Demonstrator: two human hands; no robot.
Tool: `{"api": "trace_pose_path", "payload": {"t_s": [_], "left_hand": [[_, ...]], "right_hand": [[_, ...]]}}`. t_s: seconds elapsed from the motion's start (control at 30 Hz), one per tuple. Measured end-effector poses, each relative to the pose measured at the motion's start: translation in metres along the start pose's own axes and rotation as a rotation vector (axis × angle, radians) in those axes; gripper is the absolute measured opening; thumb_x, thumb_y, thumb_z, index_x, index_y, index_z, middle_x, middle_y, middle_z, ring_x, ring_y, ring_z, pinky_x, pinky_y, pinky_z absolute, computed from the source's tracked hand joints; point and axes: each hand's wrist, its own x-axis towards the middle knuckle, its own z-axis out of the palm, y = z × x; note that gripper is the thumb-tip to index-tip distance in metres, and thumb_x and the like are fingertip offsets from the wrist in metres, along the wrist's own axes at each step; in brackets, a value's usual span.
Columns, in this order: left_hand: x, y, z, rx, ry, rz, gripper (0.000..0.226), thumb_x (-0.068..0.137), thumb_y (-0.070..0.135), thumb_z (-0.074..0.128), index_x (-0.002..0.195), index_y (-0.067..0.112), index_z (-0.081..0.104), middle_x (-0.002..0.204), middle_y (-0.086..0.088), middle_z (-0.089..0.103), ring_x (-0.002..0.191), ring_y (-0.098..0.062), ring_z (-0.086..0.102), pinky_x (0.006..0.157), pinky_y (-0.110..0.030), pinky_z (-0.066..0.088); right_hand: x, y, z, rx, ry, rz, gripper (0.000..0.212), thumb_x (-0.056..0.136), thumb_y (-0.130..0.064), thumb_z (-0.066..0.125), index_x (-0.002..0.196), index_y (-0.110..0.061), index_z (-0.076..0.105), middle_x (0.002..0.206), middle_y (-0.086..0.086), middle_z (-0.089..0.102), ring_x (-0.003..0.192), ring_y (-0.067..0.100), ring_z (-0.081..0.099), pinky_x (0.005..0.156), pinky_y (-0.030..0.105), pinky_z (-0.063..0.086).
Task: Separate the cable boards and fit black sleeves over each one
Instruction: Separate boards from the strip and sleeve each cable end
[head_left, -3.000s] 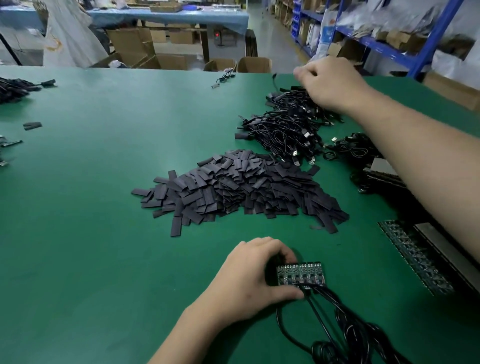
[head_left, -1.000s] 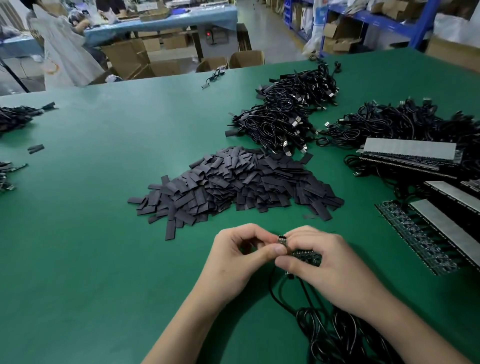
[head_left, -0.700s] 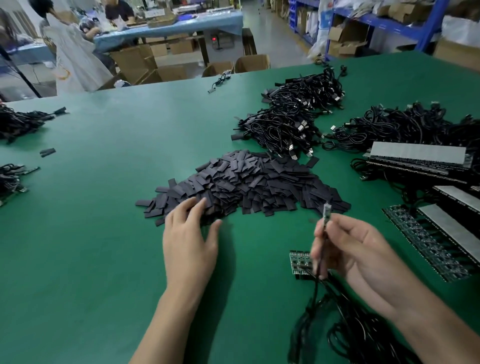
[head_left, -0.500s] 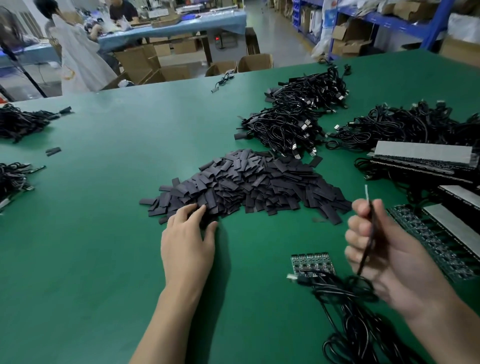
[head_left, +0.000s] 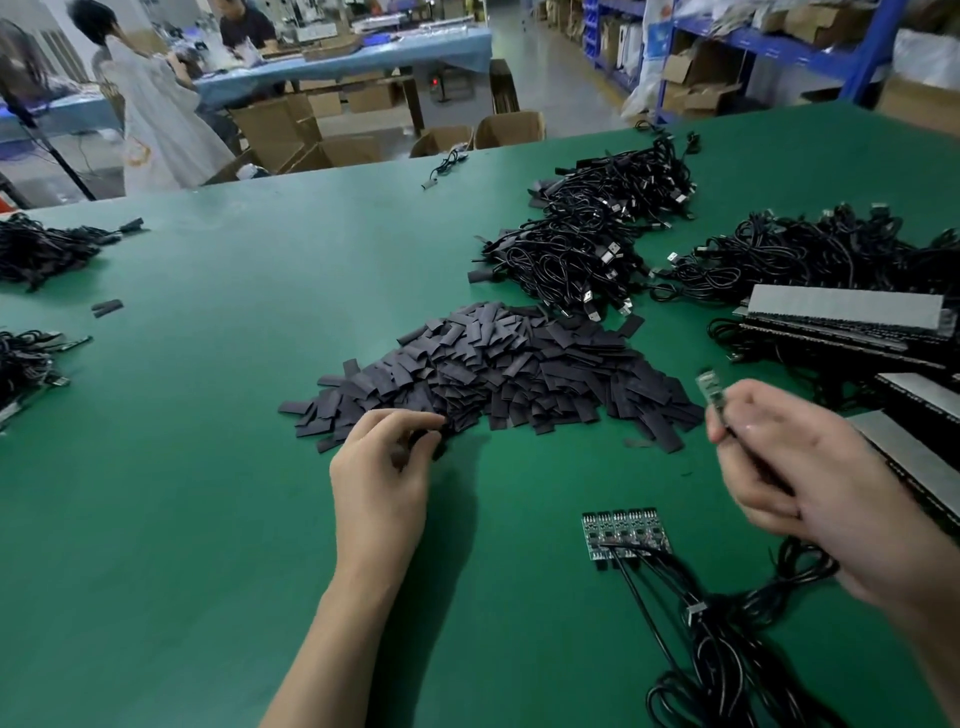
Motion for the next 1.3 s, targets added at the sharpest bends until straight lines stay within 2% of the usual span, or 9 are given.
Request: {"api": "trace_pose_path", "payload": {"t_s": [0.1, 0.2, 0.33, 0.47, 0.8, 0.9, 1.03, 1.17, 1.3], "left_hand": [[-0.005, 0.014, 0.005, -0.431, -0.143, -0.171, 0.019, 0.088, 0.004, 0.078, 0.096, 0.021, 0.078, 0.092, -0.002, 0.078, 0.088, -0.018, 0.074, 0.084, -0.028, 0.057], [-0.021, 0.034, 0.013, -0.698, -0.341, -0.268, 0.015, 0.088, 0.006, 0.075, 0.098, 0.017, 0.078, 0.084, -0.013, 0.078, 0.083, -0.017, 0.074, 0.079, -0.022, 0.056], [-0.038, 0.051, 0.025, -0.869, -0.461, -0.362, 0.011, 0.082, 0.015, 0.082, 0.092, 0.018, 0.078, 0.092, -0.01, 0.076, 0.08, -0.019, 0.071, 0.074, -0.025, 0.058], [-0.042, 0.056, 0.027, -0.963, -0.451, -0.431, 0.011, 0.082, 0.015, 0.078, 0.092, 0.017, 0.076, 0.099, -0.031, 0.067, 0.09, -0.026, 0.076, 0.074, -0.025, 0.058], [-0.045, 0.057, 0.027, -0.906, -0.532, -0.382, 0.008, 0.087, 0.014, 0.077, 0.09, 0.022, 0.077, 0.077, 0.002, 0.068, 0.079, -0.018, 0.068, 0.076, -0.024, 0.056], [-0.043, 0.053, 0.027, -0.571, -0.47, -0.087, 0.012, 0.087, 0.012, 0.08, 0.094, 0.021, 0.077, 0.085, 0.007, 0.07, 0.082, -0.011, 0.067, 0.078, -0.022, 0.051], [-0.043, 0.049, 0.026, -0.243, -0.462, 0.289, 0.027, 0.082, 0.026, 0.085, 0.108, 0.024, 0.079, 0.098, 0.01, 0.067, 0.096, -0.01, 0.066, 0.084, -0.016, 0.046], [-0.041, 0.046, 0.026, -0.295, -0.422, 0.239, 0.021, 0.081, 0.023, 0.085, 0.102, 0.025, 0.081, 0.095, 0.012, 0.069, 0.093, -0.012, 0.066, 0.08, -0.016, 0.046], [-0.034, 0.041, 0.024, -0.405, -0.38, 0.104, 0.017, 0.082, 0.025, 0.081, 0.098, 0.029, 0.08, 0.097, 0.011, 0.072, 0.091, -0.014, 0.066, 0.076, -0.022, 0.049]], "right_hand": [[0.001, 0.01, 0.013, -0.338, -0.053, -0.026, 0.035, 0.095, -0.06, 0.047, 0.086, -0.03, 0.061, 0.054, -0.002, 0.042, 0.047, 0.012, 0.031, 0.043, 0.029, 0.028], [0.0, 0.022, 0.028, -0.367, -0.077, -0.002, 0.045, 0.092, -0.073, 0.046, 0.092, -0.029, 0.059, 0.058, -0.006, 0.04, 0.054, 0.014, 0.031, 0.052, 0.039, 0.028], [0.0, 0.029, 0.036, -0.366, -0.095, 0.04, 0.05, 0.081, -0.076, 0.06, 0.09, -0.026, 0.056, 0.064, -0.007, 0.037, 0.061, 0.014, 0.035, 0.059, 0.033, 0.031], [0.003, 0.031, 0.041, -0.245, -0.157, 0.063, 0.033, 0.078, -0.059, 0.069, 0.082, -0.027, 0.062, 0.061, -0.004, 0.057, 0.062, 0.01, 0.053, 0.065, 0.022, 0.044], [0.004, 0.038, 0.043, -0.291, -0.105, 0.144, 0.01, 0.096, -0.035, 0.072, 0.089, -0.027, 0.07, 0.066, -0.001, 0.069, 0.065, 0.012, 0.054, 0.068, 0.029, 0.042], [0.004, 0.039, 0.041, -0.222, -0.088, 0.16, 0.019, 0.09, -0.043, 0.072, 0.089, -0.024, 0.072, 0.06, -0.004, 0.059, 0.057, 0.005, 0.046, 0.055, 0.014, 0.036], [0.004, 0.037, 0.038, -0.153, -0.112, 0.189, 0.02, 0.089, -0.039, 0.071, 0.09, -0.02, 0.072, 0.061, -0.003, 0.054, 0.052, 0.004, 0.04, 0.047, 0.011, 0.032], [0.004, 0.036, 0.039, -0.12, -0.121, 0.193, 0.037, 0.091, -0.059, 0.068, 0.088, -0.022, 0.07, 0.058, -0.007, 0.044, 0.05, 0.006, 0.035, 0.048, 0.015, 0.031], [0.005, 0.027, 0.025, 0.371, -0.097, 0.161, 0.051, 0.103, -0.055, 0.036, 0.085, -0.017, 0.064, 0.057, -0.007, 0.029, 0.043, 0.008, 0.022, 0.046, 0.021, 0.023]]}}
